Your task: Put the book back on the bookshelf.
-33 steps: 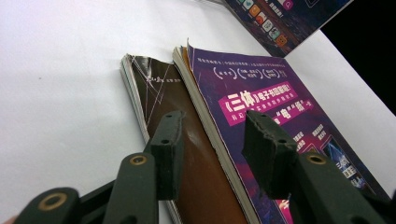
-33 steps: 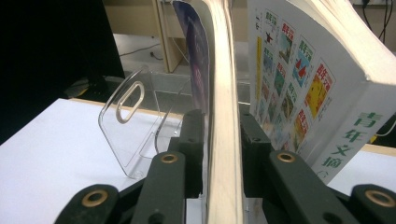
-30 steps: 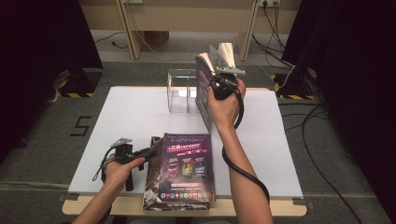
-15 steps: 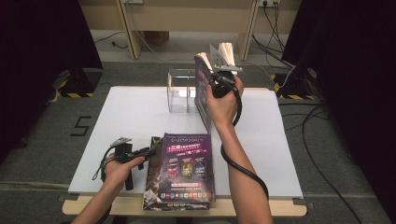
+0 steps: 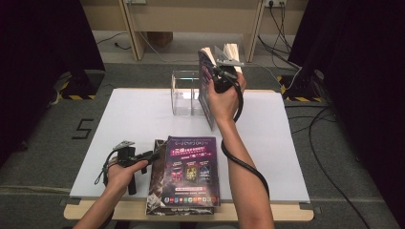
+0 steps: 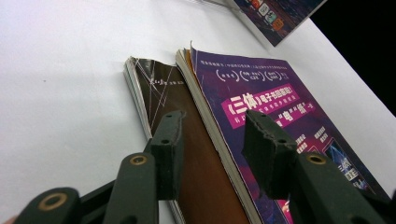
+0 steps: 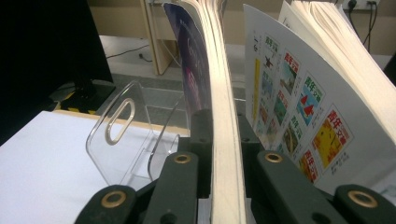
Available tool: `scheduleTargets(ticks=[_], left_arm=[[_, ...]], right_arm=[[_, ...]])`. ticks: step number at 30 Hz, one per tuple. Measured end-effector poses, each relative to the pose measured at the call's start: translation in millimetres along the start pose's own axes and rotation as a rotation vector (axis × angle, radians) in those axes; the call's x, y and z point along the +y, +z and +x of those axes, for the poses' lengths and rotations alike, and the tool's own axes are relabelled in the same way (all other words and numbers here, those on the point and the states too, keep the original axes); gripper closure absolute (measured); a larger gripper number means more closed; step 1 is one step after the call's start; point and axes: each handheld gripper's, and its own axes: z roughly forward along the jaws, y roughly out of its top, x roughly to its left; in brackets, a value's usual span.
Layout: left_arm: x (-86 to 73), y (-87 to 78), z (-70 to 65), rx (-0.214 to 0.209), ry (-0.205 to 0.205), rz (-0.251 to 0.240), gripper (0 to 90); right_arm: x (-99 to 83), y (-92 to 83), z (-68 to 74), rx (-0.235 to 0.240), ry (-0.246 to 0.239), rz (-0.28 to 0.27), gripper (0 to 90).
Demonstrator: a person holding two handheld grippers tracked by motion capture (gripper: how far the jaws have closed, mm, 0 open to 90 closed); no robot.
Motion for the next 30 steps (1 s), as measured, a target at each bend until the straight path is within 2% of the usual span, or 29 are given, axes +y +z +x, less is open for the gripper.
scheduleTargets(ticks=[13, 21, 26, 30], left_arm=[[-0.3, 0.6, 1.2, 0.001, -0.003, 0.001, 57.4], [-0.8, 0.8, 1.1, 0.0, -0.001, 0.003, 57.4], [-1.5, 1.1, 0.1, 0.0, 0.0, 0.007, 57.4], [-2.1, 1.8, -0.4, -0.003, 0.002, 0.008, 57.4]], right_arm=[[1.9, 18.5, 1.1, -0.035, 0.014, -0.014, 82.9], [0.4, 22.1, 5.4, -0.059, -0.009, -0.009, 82.4], [0.8, 19.6, 5.5, -0.054, -0.01, -0.008, 77.8], [1.5, 15.8, 3.2, -0.028, 0.003, 0.0, 74.7]])
